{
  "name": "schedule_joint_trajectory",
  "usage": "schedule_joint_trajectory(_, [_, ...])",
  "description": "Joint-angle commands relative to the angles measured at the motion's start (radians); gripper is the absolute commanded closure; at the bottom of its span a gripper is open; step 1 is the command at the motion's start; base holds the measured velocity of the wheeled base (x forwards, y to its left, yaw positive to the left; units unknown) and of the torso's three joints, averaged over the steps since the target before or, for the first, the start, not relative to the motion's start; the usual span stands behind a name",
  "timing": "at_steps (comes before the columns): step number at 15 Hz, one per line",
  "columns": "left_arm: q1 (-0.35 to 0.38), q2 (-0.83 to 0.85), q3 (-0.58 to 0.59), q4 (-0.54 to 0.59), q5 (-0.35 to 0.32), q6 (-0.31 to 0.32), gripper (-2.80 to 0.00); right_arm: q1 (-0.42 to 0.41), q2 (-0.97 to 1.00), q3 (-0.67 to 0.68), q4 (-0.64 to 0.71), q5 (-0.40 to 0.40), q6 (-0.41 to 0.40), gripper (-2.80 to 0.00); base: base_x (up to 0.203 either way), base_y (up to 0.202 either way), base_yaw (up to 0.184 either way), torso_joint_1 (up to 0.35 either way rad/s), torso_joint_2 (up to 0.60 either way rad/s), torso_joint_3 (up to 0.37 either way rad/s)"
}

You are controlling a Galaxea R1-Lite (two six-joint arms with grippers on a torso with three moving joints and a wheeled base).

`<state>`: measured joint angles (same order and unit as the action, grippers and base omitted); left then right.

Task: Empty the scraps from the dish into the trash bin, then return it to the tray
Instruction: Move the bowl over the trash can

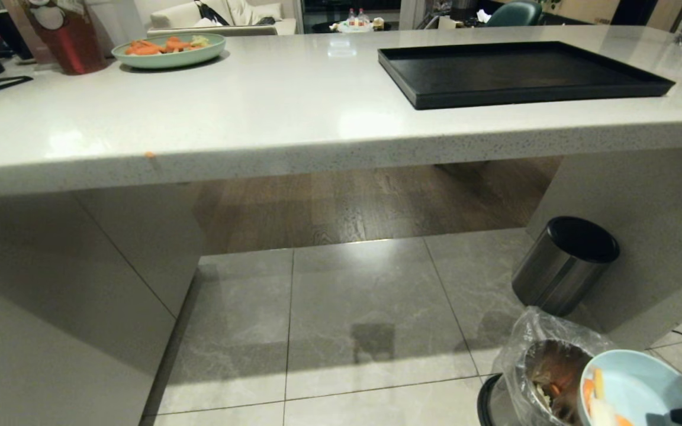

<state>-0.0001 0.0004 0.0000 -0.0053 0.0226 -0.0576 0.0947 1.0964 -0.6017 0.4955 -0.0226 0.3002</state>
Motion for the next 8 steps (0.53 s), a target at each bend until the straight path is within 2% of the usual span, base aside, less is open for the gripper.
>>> schedule_joint_trajectory(1, [0.0,0.0,0.0,-0.001,0.0,-0.001,0.0,0.0,-0.003,0.0,0.005,0.0,0.003,0.0,0.0,0.0,0.0,0.0,0.0,0.0])
schedule_joint_trajectory(8, [0.0,0.001,0.0,-0.001,0.0,-0.001,0.0,0.0,-0.004,0.009,0.003,0.003,0.005,0.0,0.0,0.0,0.0,0.0,0.0,0.0])
